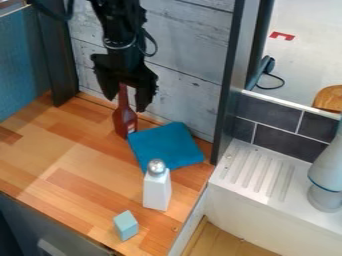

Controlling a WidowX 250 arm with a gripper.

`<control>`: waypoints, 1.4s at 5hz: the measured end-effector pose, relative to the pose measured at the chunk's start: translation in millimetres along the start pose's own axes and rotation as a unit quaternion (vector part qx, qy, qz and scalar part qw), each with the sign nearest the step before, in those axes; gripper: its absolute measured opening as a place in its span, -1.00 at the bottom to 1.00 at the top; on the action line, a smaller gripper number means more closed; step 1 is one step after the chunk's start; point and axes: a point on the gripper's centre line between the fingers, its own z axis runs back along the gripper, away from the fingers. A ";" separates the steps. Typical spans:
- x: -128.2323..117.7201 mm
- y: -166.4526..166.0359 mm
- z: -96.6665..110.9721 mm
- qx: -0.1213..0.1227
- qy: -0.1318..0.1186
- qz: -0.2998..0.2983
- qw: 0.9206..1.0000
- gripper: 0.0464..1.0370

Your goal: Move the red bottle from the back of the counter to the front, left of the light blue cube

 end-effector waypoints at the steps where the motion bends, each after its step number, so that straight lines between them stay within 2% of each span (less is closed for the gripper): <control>1: 21.5 2.7 -14.0 0.005 0.005 0.014 1.000 0.93; 3: 48.8 10.8 -28.7 0.026 0.010 0.034 0.999 0.93; 5: 56.2 14.6 -24.2 0.038 -0.005 0.038 0.999 0.93; 7: 55.8 16.0 -9.5 0.041 -0.031 0.039 0.998 0.93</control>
